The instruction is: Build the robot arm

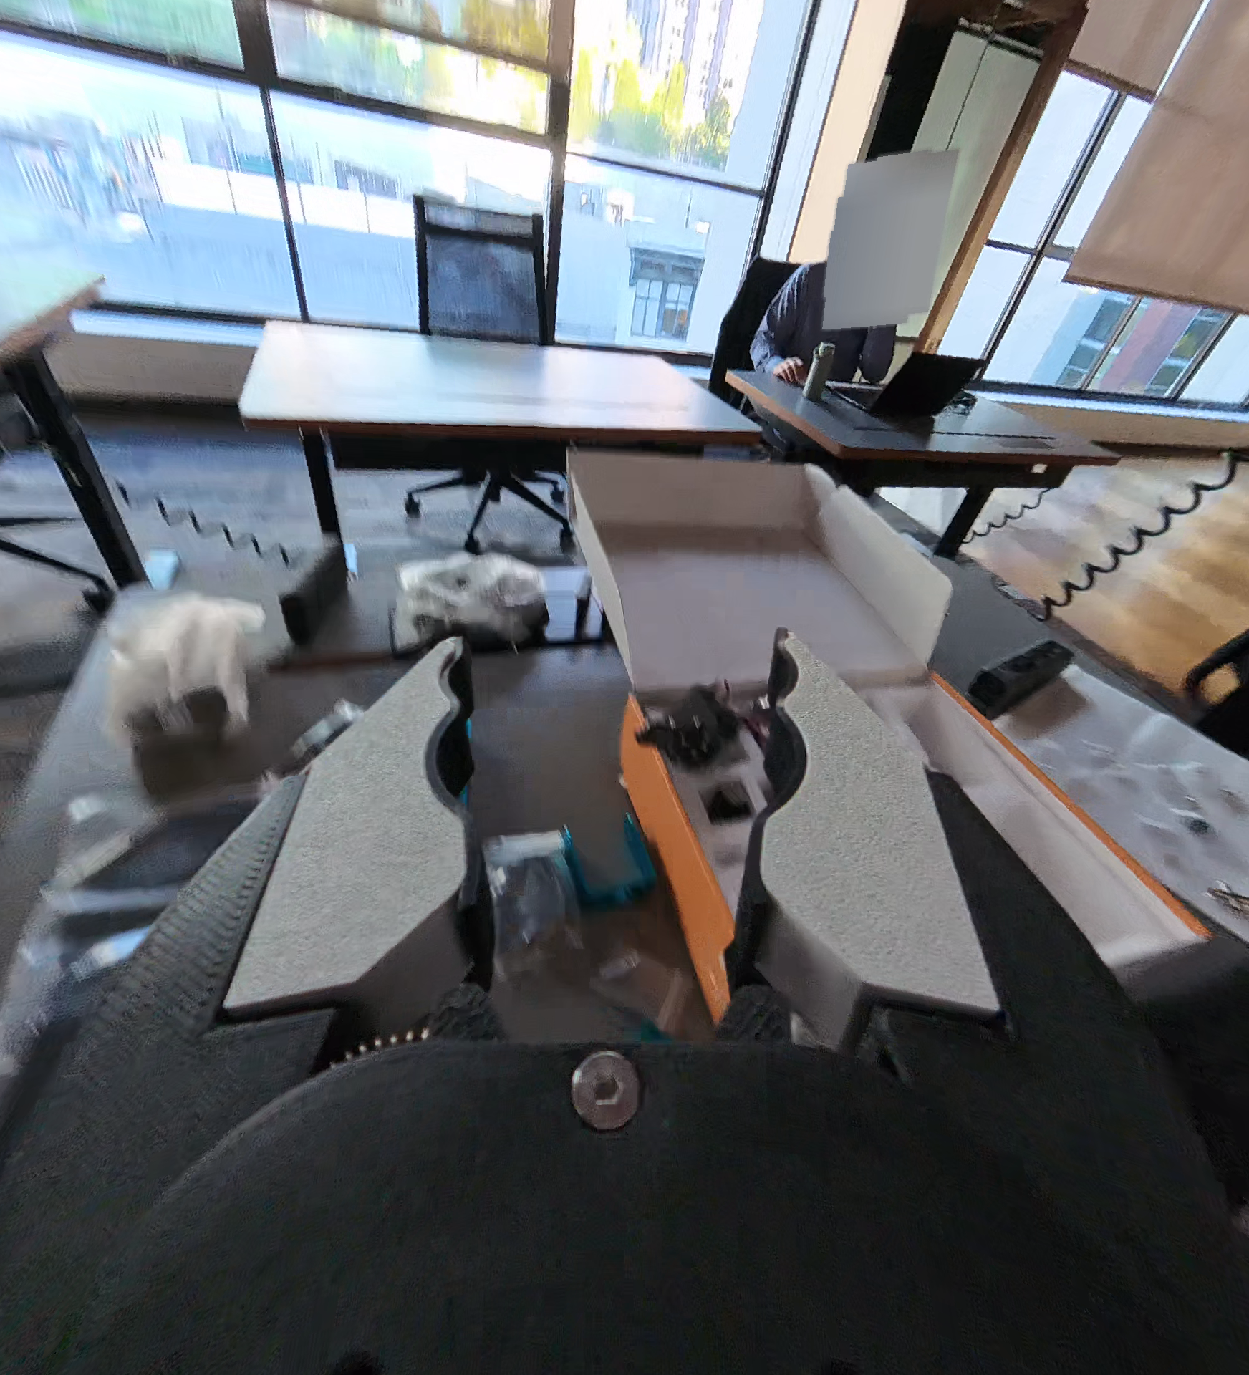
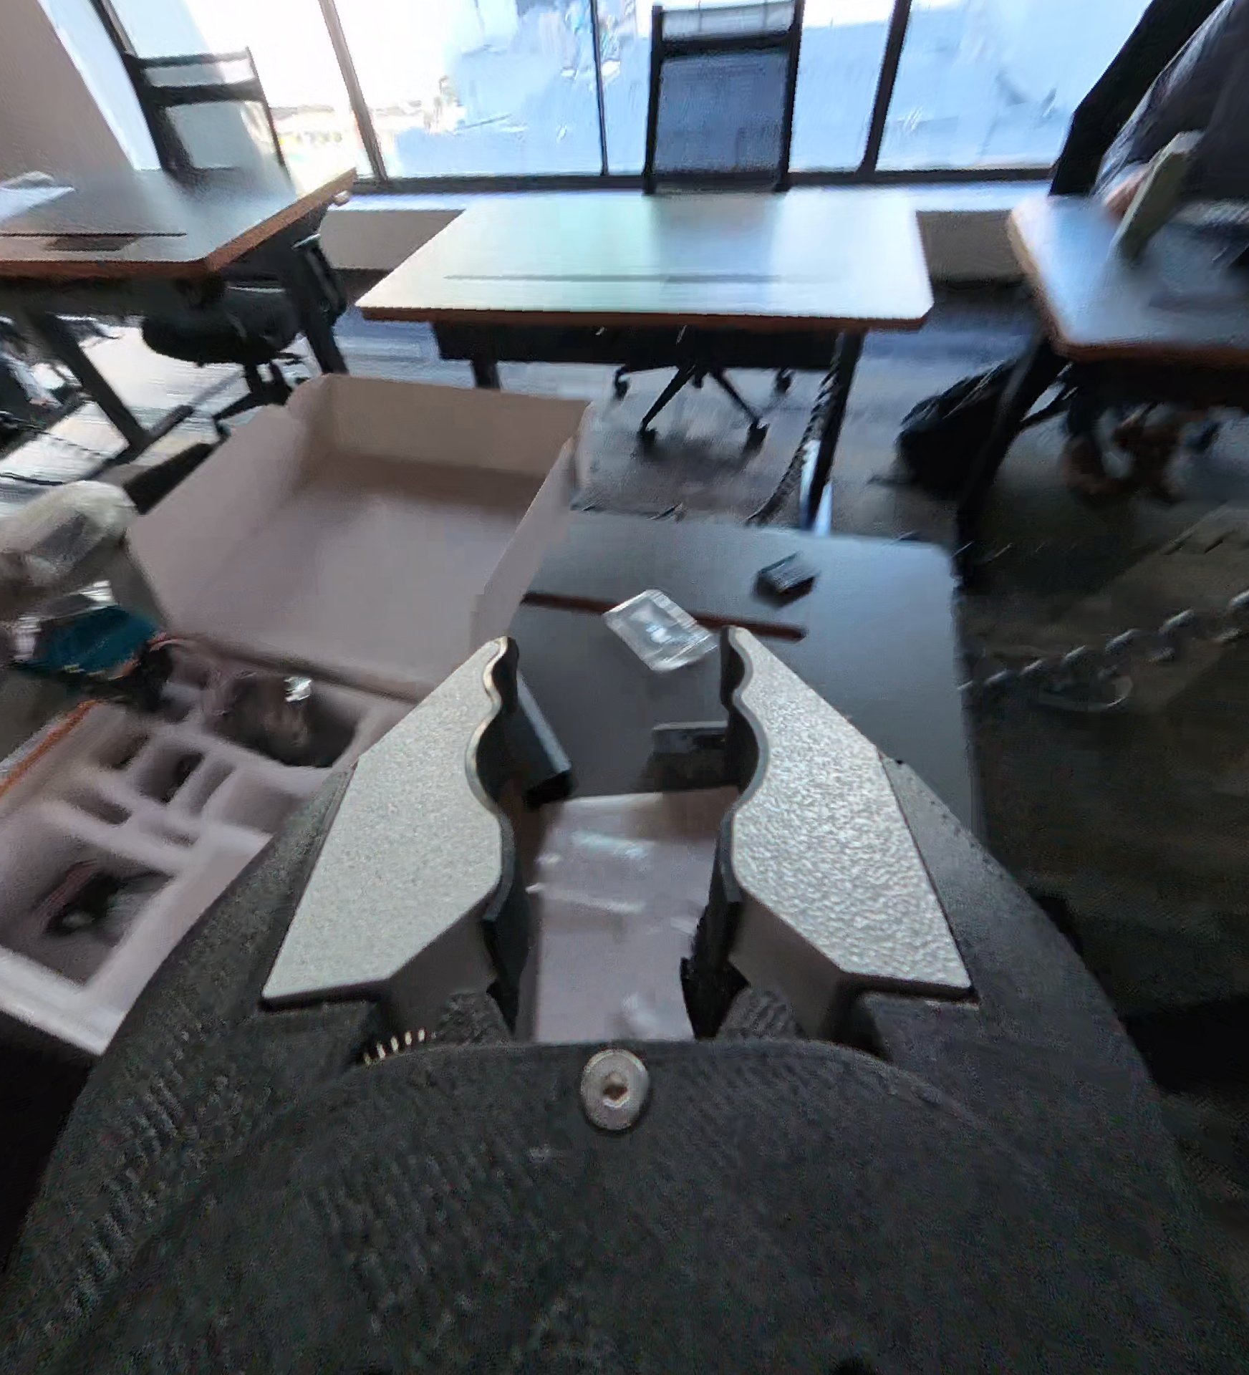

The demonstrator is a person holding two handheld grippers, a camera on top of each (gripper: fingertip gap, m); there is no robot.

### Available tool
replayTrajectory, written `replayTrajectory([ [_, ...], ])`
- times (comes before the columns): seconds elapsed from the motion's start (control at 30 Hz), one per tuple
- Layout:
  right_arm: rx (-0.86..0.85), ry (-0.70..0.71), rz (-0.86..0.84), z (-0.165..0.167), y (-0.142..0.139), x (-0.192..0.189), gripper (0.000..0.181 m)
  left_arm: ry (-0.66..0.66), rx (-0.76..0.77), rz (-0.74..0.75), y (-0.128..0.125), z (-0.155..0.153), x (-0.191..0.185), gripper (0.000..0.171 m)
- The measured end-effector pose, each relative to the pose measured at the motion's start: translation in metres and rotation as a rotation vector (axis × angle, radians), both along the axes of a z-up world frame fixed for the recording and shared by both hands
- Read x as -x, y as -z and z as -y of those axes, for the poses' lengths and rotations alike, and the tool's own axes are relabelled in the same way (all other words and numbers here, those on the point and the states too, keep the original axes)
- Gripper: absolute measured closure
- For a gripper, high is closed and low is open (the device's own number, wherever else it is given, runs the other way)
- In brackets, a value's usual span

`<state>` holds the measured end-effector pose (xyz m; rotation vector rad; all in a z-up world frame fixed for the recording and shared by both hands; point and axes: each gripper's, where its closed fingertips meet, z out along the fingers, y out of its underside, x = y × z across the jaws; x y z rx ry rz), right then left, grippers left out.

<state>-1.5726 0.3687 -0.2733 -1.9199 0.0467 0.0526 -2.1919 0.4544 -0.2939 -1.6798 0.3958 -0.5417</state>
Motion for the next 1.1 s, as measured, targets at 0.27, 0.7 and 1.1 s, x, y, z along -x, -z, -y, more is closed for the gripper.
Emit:
replayTrajectory([
  [0.27,0.505,-0.223,0.237,0.041,0.151,-0.077,0.131,0.15,0.045,-0.101,-0.009,0.007,-0.159,0.101],
  [0.7,0.725,-0.492,-0.16,0.044,0.318,-0.147,0.147,0.199,0.239,-0.221,0.03,0.108,-0.426,0.105],
  [1.1,0.691,-0.993,0.112,0.02,0.347,-0.094,0.158,0.116,0.294,-0.274,0.018,0.128,-0.471,0.109],
])
